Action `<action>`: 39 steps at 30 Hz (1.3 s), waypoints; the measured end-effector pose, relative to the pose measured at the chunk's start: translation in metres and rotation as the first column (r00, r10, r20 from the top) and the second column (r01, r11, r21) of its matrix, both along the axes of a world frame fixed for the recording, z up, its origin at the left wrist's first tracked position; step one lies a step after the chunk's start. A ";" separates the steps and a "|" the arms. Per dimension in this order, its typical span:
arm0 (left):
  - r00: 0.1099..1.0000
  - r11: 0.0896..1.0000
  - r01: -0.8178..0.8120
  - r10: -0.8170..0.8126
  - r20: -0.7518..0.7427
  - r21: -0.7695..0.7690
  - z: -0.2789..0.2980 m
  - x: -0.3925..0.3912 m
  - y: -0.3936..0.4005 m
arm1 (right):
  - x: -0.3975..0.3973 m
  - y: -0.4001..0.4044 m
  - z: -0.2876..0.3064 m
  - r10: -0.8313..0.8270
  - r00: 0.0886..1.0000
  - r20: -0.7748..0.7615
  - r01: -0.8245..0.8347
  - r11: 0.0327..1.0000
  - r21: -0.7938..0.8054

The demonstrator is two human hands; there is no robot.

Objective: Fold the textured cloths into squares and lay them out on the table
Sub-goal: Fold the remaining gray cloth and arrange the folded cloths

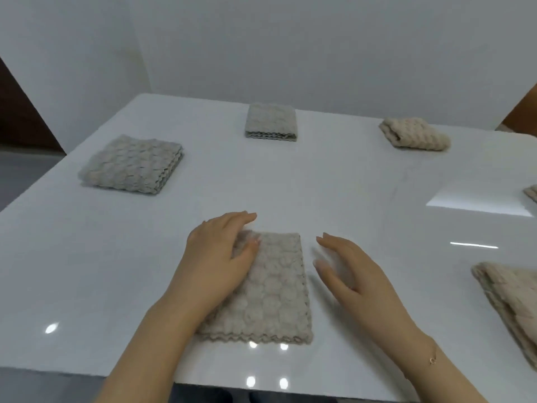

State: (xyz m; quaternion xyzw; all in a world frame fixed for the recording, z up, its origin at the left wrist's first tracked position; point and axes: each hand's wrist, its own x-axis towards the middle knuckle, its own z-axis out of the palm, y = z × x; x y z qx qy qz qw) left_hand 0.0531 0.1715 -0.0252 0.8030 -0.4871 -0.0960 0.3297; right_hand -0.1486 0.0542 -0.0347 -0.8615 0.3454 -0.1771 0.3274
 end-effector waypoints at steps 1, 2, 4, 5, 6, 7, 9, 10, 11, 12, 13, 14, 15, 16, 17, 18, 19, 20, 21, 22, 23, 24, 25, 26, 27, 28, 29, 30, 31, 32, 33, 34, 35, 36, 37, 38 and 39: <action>0.999 0.999 0.034 -0.034 -0.029 0.012 -0.001 0.010 -0.006 | 0.006 0.002 -0.003 -0.056 0.998 0.024 0.055 0.998 0.036; 0.996 0.997 0.071 -0.069 -0.060 0.031 -0.003 0.020 -0.014 | 0.011 0.004 -0.005 -0.106 0.994 0.041 0.103 0.992 0.067; 0.986 0.985 0.138 -0.127 -0.110 0.102 -0.006 0.031 -0.026 | 0.020 0.011 -0.007 -0.163 0.986 0.039 0.159 0.982 0.104; 0.981 0.973 0.172 -0.154 -0.120 0.153 -0.006 0.034 -0.030 | 0.023 0.013 -0.006 -0.167 0.986 0.014 0.165 0.981 0.102; 0.976 0.957 0.201 -0.177 -0.129 0.208 -0.005 0.036 -0.034 | 0.025 0.015 -0.004 -0.150 0.988 -0.030 0.152 0.985 0.087; 0.971 0.939 0.226 -0.194 -0.143 0.260 -0.003 0.036 -0.035 | 0.027 0.016 0.000 -0.124 0.988 -0.088 0.130 0.989 0.075; 0.961 0.904 0.257 -0.203 -0.186 0.342 0.007 0.036 -0.037 | 0.031 0.015 0.011 -0.080 0.972 -0.221 0.100 0.992 0.081; 0.959 0.892 0.257 -0.188 -0.213 0.371 0.012 0.036 -0.037 | 0.032 0.016 0.019 -0.051 0.958 -0.283 0.080 0.992 0.095; 0.957 0.885 0.247 -0.158 -0.245 0.395 0.017 0.036 -0.038 | 0.033 0.016 0.027 -0.018 0.943 -0.332 0.060 0.991 0.119; 0.953 0.876 0.234 -0.121 -0.278 0.422 0.021 0.036 -0.040 | 0.035 0.016 0.035 0.012 0.932 -0.363 0.048 0.987 0.154; 0.951 0.862 0.224 -0.091 -0.296 0.454 0.026 0.036 -0.042 | 0.036 0.018 0.044 0.023 0.928 -0.371 0.055 0.979 0.198; 0.951 0.845 0.216 -0.069 -0.300 0.489 0.030 0.036 -0.045 | 0.037 0.020 0.053 0.016 0.932 -0.362 0.078 0.967 0.244; 0.953 0.831 0.203 -0.048 -0.298 0.518 0.033 0.035 -0.046 | 0.038 0.023 0.061 -0.003 0.935 -0.354 0.110 0.953 0.282; 0.953 0.818 0.186 -0.017 -0.301 0.544 0.037 0.034 -0.047 | 0.038 0.026 0.068 -0.020 0.932 -0.362 0.138 0.943 0.302; 0.950 0.806 0.168 0.020 -0.311 0.567 0.041 0.033 -0.048 | 0.038 0.031 0.075 -0.035 0.924 -0.381 0.164 0.936 0.312; 0.943 0.793 0.155 0.059 -0.328 0.589 0.042 0.033 -0.048 | 0.036 0.035 0.080 -0.051 0.917 -0.397 0.193 0.925 0.328; 0.929 0.778 0.150 0.100 -0.355 0.610 0.044 0.032 -0.047 | 0.035 0.039 0.084 -0.070 0.913 -0.402 0.229 0.904 0.361; 0.908 0.766 0.151 0.142 -0.394 0.625 0.045 0.033 -0.047 | 0.033 0.043 0.087 -0.094 0.910 -0.403 0.270 0.873 0.406; 0.879 0.762 0.158 0.182 -0.441 0.628 0.046 0.034 -0.046 | 0.031 0.045 0.090 -0.126 0.907 -0.401 0.318 0.831 0.457; 0.844 0.767 0.163 0.217 -0.490 0.621 0.047 0.035 -0.046 | 0.029 0.045 0.093 -0.167 0.901 -0.401 0.374 0.767 0.521; 0.812 0.776 0.164 0.245 -0.530 0.609 0.050 0.036 -0.044 | 0.027 0.044 0.094 -0.212 0.892 -0.399 0.428 0.678 0.597; 0.788 0.785 0.164 0.260 -0.558 0.597 0.053 0.037 -0.042 | 0.024 0.043 0.095 -0.258 0.879 -0.401 0.474 0.560 0.679; 0.774 0.787 0.170 0.266 -0.575 0.593 0.057 0.037 -0.039 | 0.021 0.042 0.097 -0.304 0.863 -0.403 0.502 0.423 0.755; 0.762 0.790 0.175 0.269 -0.589 0.587 0.061 0.037 -0.035 | 0.018 0.041 0.097 -0.346 0.847 -0.404 0.507 0.293 0.811; 0.743 0.798 0.175 0.277 -0.609 0.576 0.066 0.036 -0.031 | 0.015 0.040 0.096 -0.385 0.835 -0.393 0.492 0.203 0.847; 0.713 0.815 0.173 0.284 -0.641 0.553 0.070 0.034 -0.028 | 0.012 0.039 0.096 -0.413 0.830 -0.376 0.471 0.155 0.868; 0.680 0.838 0.173 0.278 -0.678 0.517 0.077 0.033 -0.025 | 0.010 0.038 0.094 -0.429 0.831 -0.353 0.447 0.137 0.884; 0.650 0.864 0.175 0.259 -0.714 0.472 0.083 0.032 -0.022 | 0.009 0.037 0.092 -0.433 0.838 -0.332 0.427 0.144 0.893; 0.621 0.887 0.181 0.231 -0.749 0.425 0.090 0.030 -0.020 | 0.010 0.036 0.091 -0.426 0.850 -0.309 0.407 0.159 0.900; 0.595 0.903 0.192 0.206 -0.777 0.386 0.096 0.029 -0.018 | 0.010 0.035 0.091 -0.413 0.865 -0.283 0.379 0.172 0.909; 0.570 0.914 0.205 0.178 -0.802 0.349 0.103 0.028 -0.015 | 0.011 0.036 0.091 -0.398 0.883 -0.250 0.341 0.177 0.923; 0.549 0.924 0.219 0.149 -0.822 0.314 0.109 0.026 -0.012 | 0.012 0.037 0.092 -0.386 0.899 -0.208 0.294 0.178 0.939; 0.530 0.931 0.232 0.121 -0.839 0.281 0.115 0.024 -0.010 | 0.012 0.038 0.093 -0.377 0.913 -0.156 0.236 0.176 0.956; 0.512 0.936 0.241 0.101 -0.853 0.256 0.121 0.022 -0.008 | 0.011 0.038 0.094 -0.370 0.924 -0.097 0.171 0.174 0.970; 0.500 0.940 0.243 0.090 -0.862 0.239 0.125 0.021 -0.006 | 0.012 0.038 0.096 -0.367 0.929 -0.041 0.110 0.168 0.980; 0.489 0.945 0.235 0.088 -0.868 0.228 0.129 0.019 -0.004 | 0.012 0.037 0.098 -0.371 0.929 0.003 0.059 0.156 0.986; 0.476 0.952 0.212 0.096 -0.874 0.220 0.132 0.016 -0.003 | 0.013 0.036 0.100 -0.384 0.923 0.034 0.021 0.138 0.990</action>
